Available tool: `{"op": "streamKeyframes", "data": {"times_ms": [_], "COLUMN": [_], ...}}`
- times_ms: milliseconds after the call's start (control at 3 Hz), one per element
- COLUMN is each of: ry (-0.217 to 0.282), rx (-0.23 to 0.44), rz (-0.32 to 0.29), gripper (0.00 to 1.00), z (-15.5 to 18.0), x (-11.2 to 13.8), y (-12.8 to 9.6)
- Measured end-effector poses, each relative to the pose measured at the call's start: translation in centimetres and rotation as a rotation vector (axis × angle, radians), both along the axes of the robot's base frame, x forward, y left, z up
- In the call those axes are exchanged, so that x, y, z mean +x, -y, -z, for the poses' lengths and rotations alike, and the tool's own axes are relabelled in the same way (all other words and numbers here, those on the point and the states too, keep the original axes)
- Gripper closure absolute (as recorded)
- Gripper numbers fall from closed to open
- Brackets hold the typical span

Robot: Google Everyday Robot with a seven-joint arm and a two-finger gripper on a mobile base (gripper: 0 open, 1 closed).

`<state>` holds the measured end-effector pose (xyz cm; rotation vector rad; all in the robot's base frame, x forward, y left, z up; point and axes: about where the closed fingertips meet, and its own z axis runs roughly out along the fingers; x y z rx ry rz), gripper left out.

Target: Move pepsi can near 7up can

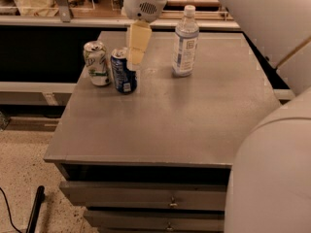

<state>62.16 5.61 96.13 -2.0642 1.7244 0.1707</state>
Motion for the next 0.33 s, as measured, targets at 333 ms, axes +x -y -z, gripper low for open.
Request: {"op": "streamKeyframes", "data": {"times_ms": [333], "ry": [0.0], "rx": [0.0], "rz": [0.0], "gripper": [0.0], "z": [0.0], "x": [0.0], "y": [0.0]}}
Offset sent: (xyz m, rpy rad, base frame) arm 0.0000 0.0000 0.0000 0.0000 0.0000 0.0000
